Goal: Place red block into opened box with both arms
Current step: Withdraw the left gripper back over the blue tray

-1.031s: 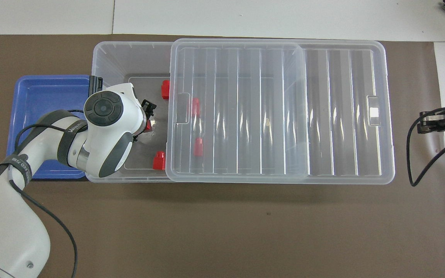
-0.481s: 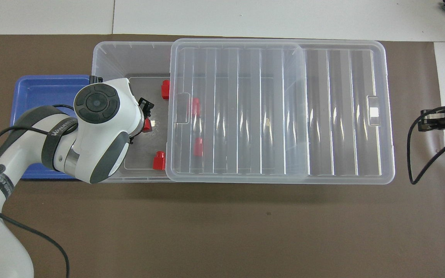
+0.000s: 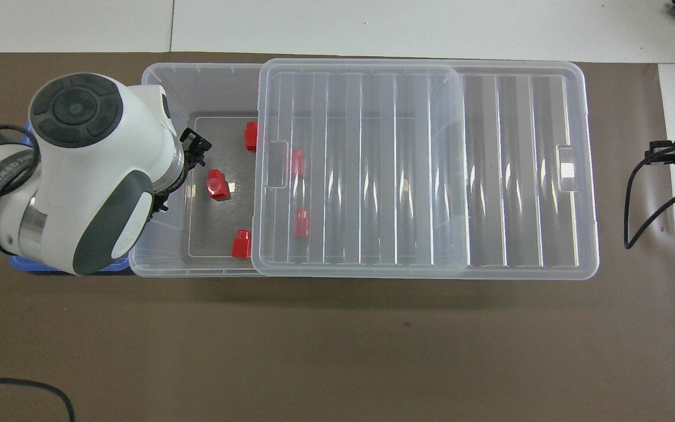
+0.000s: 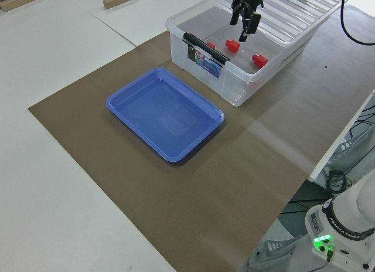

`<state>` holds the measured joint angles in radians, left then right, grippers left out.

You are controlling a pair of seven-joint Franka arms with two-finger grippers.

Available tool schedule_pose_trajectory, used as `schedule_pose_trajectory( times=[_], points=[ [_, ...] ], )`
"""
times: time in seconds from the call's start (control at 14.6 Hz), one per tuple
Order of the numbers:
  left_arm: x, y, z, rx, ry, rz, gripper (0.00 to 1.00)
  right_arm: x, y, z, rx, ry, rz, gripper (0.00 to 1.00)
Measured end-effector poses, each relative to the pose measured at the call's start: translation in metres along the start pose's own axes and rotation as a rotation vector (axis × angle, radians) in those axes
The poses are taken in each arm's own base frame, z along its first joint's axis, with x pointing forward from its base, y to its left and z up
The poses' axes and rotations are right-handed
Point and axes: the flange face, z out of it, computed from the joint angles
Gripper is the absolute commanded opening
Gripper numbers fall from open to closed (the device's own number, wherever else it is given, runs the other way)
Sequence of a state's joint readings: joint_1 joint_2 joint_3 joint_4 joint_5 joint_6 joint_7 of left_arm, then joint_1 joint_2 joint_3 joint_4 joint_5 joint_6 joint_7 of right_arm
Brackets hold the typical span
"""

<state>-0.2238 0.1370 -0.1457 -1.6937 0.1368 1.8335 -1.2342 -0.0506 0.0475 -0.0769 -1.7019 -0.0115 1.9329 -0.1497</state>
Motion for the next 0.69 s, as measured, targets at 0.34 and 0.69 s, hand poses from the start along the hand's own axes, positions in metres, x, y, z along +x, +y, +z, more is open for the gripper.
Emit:
schedule_pose_trajectory(
  times=[0.34,0.69],
  points=[
    [0.099,-0.075,-0.03,0.015,-0.059,0.392,1.0,0.025,0.009,0.088,-0.009,-0.013,-0.033,0.0],
    [0.142,-0.141,-0.059,0.017,-0.08,0.723,1.0,0.034,-0.022,0.116,0.078,-0.023,-0.029,0.0]
  ],
)
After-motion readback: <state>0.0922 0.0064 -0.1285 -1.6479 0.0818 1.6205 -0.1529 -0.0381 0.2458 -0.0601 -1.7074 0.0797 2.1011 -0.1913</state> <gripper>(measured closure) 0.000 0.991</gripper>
